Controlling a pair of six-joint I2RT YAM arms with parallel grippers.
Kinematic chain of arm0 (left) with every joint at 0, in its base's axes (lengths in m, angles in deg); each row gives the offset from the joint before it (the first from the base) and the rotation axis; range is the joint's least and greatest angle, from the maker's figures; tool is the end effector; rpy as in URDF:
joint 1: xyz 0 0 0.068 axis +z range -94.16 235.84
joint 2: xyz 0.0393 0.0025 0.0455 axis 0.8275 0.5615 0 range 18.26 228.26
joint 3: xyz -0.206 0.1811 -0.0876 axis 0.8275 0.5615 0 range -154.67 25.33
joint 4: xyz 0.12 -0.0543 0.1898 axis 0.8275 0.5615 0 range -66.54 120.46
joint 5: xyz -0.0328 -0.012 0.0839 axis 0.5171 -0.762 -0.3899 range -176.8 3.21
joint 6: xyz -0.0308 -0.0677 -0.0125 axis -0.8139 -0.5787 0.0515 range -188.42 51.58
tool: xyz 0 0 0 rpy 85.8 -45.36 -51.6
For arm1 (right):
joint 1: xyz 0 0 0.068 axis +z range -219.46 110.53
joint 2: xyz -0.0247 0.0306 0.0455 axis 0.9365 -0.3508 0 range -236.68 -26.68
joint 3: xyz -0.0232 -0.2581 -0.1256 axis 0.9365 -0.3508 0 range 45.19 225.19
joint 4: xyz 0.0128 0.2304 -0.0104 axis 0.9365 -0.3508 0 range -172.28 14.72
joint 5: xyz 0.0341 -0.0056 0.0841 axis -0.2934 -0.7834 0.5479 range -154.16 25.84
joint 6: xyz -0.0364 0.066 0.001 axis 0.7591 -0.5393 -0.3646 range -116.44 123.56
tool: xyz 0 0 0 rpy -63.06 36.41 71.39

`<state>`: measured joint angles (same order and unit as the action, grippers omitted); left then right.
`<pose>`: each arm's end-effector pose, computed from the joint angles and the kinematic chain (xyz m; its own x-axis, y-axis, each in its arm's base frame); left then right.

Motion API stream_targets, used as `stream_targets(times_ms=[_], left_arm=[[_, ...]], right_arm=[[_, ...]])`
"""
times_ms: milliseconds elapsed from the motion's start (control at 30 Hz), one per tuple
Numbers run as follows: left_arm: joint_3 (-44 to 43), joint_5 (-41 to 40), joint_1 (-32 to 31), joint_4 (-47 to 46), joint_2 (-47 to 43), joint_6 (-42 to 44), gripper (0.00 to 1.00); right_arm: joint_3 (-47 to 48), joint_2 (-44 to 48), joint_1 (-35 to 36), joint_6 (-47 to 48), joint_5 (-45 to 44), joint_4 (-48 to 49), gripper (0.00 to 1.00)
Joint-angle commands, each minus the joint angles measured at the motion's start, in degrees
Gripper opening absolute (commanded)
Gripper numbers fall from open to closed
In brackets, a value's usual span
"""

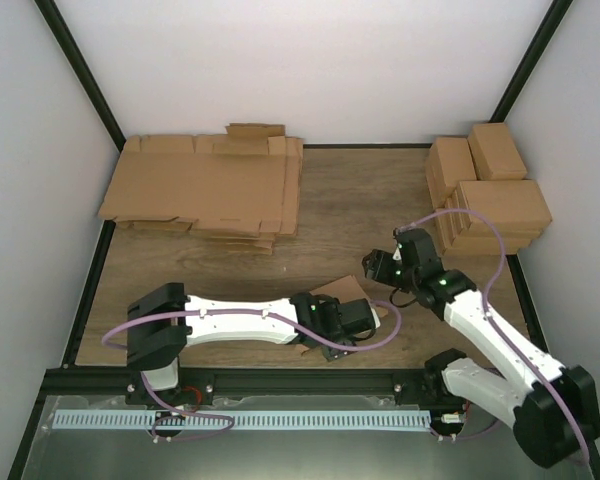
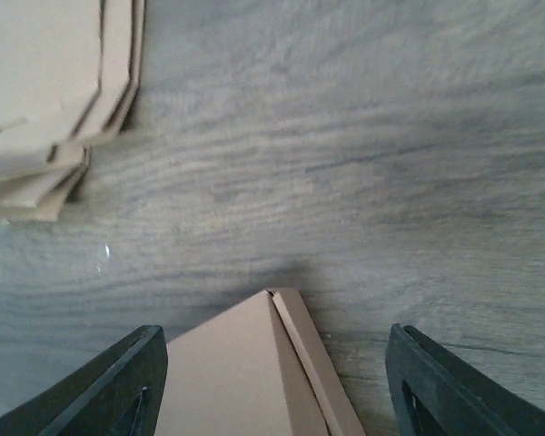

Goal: Fold the paper box

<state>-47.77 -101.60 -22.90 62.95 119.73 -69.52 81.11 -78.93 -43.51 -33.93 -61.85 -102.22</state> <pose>0.0828 -0.3321 0.2141 -0.1986 0.9028 -0.3815 0.9257 0.3006 0.2295 0.1512 0.0765 0.2383 -0.7712 0.3009 -0.5610 0.0071 0.8852 0.4651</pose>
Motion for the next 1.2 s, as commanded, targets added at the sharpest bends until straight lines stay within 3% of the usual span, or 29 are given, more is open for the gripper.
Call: stream_targets(times_ms=[0,100,167,300,433,567,633,933,1033,1167], left_arm=[[0.50,6.17,-0.19,-0.41,-0.27,-3.16,0.78],[0.19,7.90,-0.01,-1.49,-0.25,-5.06,0.87],[-0.04,8.07,0.45,-2.62,-1.38,-7.91,0.99],[-1.26,10.71,3.28,-4.91,-6.35,-16.05,1.00],[-1.69,5.84,5.09,-3.96,-11.59,-26.00,1.00],[4.50,7.72,8.42,-5.39,-17.68,-38.77,0.99],[10.79,10.39,9.98,-9.98,-22.75,-44.89,0.93],[38.69,15.47,13.26,-28.96,-39.22,-64.48,0.69],[43.00,16.92,13.51,-34.44,-40.30,-68.21,0.55],[44.61,17.58,13.52,-36.84,-39.19,-69.61,0.45]], right_arm=[[-0.49,-5.69,-1.78,4.37,9.88,3.78,0.67],[-1.83,-7.84,-1.78,4.38,11.33,4.62,0.60],[-3.24,-8.16,-1.78,4.01,12.48,5.54,0.56],[-5.30,-9.29,-1.77,3.57,13.13,5.97,0.49],[-6.83,-9.77,-1.70,3.40,13.79,6.41,0.40],[-7.43,-10.38,-1.69,3.44,14.30,6.46,0.27],[-7.61,-10.62,-1.70,3.56,14.45,6.53,0.20],[-8.22,-10.78,-1.66,3.09,16.08,7.03,0.10],[-8.57,-10.97,-1.62,2.72,16.84,7.11,0.10],[-9.51,-10.81,-1.59,2.28,17.08,7.48,0.10]])
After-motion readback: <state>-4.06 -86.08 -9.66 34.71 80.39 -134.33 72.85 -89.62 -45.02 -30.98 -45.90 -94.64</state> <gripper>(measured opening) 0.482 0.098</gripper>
